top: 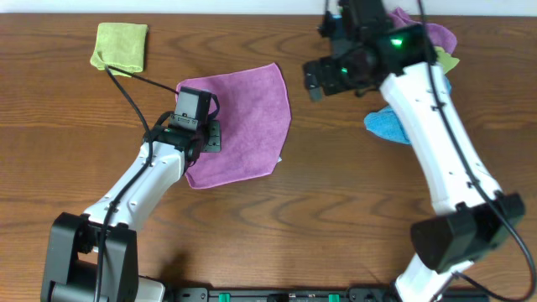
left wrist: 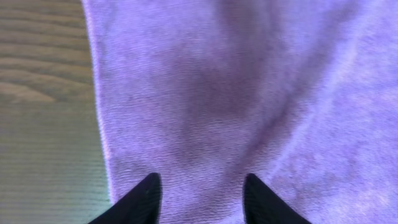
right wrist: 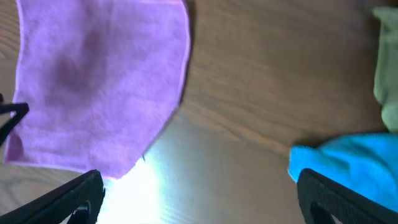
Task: Fold the cloth
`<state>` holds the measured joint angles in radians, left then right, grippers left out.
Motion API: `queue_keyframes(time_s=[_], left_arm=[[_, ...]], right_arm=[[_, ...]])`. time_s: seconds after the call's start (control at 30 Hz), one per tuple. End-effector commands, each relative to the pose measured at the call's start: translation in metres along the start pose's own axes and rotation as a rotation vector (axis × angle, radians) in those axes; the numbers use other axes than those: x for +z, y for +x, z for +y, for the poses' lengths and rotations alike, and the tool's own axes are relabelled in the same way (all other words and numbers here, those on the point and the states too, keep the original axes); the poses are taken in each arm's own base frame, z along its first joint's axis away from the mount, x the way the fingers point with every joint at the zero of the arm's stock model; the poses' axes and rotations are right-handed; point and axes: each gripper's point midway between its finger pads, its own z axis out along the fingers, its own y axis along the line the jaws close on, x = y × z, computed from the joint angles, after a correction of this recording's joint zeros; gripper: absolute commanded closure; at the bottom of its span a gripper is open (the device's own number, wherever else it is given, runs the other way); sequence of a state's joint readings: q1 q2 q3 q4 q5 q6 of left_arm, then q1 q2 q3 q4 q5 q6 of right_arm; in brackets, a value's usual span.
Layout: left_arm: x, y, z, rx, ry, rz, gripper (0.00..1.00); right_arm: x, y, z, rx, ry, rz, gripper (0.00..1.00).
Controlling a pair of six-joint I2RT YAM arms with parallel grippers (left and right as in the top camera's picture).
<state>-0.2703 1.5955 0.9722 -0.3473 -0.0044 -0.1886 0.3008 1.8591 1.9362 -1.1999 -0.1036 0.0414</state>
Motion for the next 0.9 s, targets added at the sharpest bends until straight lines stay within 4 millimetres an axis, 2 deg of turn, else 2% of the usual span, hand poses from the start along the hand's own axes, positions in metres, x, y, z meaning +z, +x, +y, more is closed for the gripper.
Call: queue_keyframes(time_s=[0.0, 0.07, 0.17, 0.27, 0.4, 0.6, 0.7, 0.87], left_arm=[[-0.001, -0.004, -0.014, 0.041, 0.077, 0.005, 0.46], [-0.001, -0.003, -0.014, 0.041, 0.082, 0.009, 0.44], [-0.001, -0.004, -0.013, 0.036, 0.080, 0.007, 0.45], [-0.001, -0.005, -0.002, -0.019, 0.089, 0.018, 0.46], [-0.003, -0.010, 0.006, -0.104, 0.211, 0.032, 0.46], [-0.006, -0.001, 0.021, -0.166, 0.247, 0.082, 0.49], [-0.006, -0.002, 0.029, -0.187, 0.251, 0.077, 0.45], [-0.015, -0.008, 0.034, -0.235, 0.371, 0.066, 0.42]], right_arm=[[0.007, 0.019, -0.007, 0.026, -0.131, 0.044, 0.03], [0.019, 0.036, -0.013, 0.041, -0.199, 0.078, 0.06], [0.042, 0.059, 0.007, 0.019, -0.340, 0.107, 0.06], [0.064, 0.073, 0.025, 0.008, -0.429, 0.106, 0.05], [0.084, 0.071, 0.045, -0.034, -0.550, 0.018, 0.01], [0.105, 0.063, 0.055, -0.090, -0.564, -0.048, 0.01], [0.118, 0.056, 0.058, -0.070, -0.570, -0.065, 0.01], [0.147, 0.055, 0.067, 0.007, -0.662, -0.047, 0.01]])
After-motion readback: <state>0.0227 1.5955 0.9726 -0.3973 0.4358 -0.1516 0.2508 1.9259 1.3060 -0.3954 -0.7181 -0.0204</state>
